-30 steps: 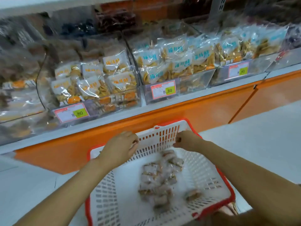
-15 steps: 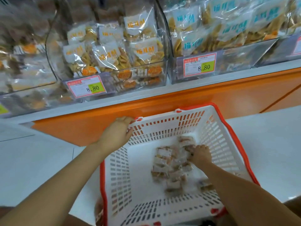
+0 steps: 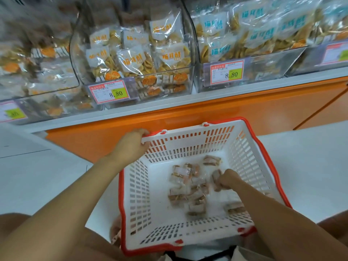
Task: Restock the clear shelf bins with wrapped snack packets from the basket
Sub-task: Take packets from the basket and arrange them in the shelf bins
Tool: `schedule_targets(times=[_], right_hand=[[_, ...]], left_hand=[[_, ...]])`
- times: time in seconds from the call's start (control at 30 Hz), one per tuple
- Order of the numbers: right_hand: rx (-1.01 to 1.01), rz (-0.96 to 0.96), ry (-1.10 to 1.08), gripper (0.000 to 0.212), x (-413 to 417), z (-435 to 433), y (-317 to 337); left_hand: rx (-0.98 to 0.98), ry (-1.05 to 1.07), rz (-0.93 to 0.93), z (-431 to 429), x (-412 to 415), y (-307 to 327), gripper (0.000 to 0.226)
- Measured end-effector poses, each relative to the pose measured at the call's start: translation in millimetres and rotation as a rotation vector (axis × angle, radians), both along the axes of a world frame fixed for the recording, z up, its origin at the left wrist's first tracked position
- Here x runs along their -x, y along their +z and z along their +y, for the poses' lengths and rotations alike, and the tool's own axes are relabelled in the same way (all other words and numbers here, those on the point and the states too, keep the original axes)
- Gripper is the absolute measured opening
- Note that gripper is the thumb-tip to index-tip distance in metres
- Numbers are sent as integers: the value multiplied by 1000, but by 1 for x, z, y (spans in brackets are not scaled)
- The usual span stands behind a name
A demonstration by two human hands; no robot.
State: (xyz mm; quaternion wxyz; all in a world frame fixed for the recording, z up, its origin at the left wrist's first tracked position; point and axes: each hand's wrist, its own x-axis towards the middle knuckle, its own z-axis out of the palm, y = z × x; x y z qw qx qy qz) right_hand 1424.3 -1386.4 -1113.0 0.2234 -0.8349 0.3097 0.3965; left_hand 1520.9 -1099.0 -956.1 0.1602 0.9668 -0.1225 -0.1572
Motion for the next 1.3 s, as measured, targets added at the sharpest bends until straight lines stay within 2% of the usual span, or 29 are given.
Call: schedule_targets(times=[0.07, 0.13, 0.2, 0.3, 0.33, 0.37, 0.43, 0.5, 0.6, 0.67, 0.7, 0.77, 0.8, 0.87, 0.97, 1.07, 1.13, 1.2, 1.3], right_hand=[[54, -21, 153, 27, -17, 3, 43], [71, -187, 272, 25, -31, 13, 82], [96, -417, 339, 13, -40, 27, 119], [107, -780, 426, 12, -31, 56, 180], [121, -968, 504, 9, -23, 66, 198], [145, -1183, 610, 16, -15, 73, 215], [122, -1561, 802, 24, -3, 83, 232], [54, -1698, 920, 23, 6, 85, 237], [59, -1649, 993, 28, 12, 87, 238], [-7, -1586, 1015, 16, 13, 90, 244], [-78, -1574, 962, 13, 11, 93, 250], [-225, -1567, 663, 9, 5, 100, 269], [-278, -1547, 476, 12, -2, 103, 279], [-355, -1423, 242, 36, -19, 111, 301], [-523, -1092, 292, 58, -51, 132, 327], [-815, -900, 229, 45, -78, 161, 340], [-921, -840, 196, 34, -93, 180, 345], [-910, -857, 262, 26, -108, 199, 350], [-862, -986, 254, 19, -143, 229, 362]], left_hand=[[108, 44, 118, -9, 5, 6, 19], [302, 166, 310, -21, 15, 11, 21], [485, 338, 607, -31, 27, 16, 44], [762, 520, 1041, -39, 45, 25, 91], [891, 545, 1096, -42, 49, 29, 98], [1042, 553, 1100, -44, 51, 36, 96], [1331, 521, 1004, -47, 51, 53, 75], [1497, 431, 879, -45, 52, 76, 50], [1498, 317, 659, -26, 49, 103, 33], [1393, 259, 544, -8, 44, 115, 29], [1305, 236, 490, 0, 40, 121, 25], [1133, 196, 379, 15, 34, 131, 23], [1094, 189, 331, 22, 30, 135, 26], [1078, 194, 243, 31, 25, 143, 34], [1046, 203, 93, 42, 19, 149, 39], [1112, 256, -63, 56, 15, 153, 41], [1193, 310, -159, 68, 11, 158, 25], [1190, 360, -298, 83, 5, 160, 12], [963, 425, -589, 112, -14, 153, 18]])
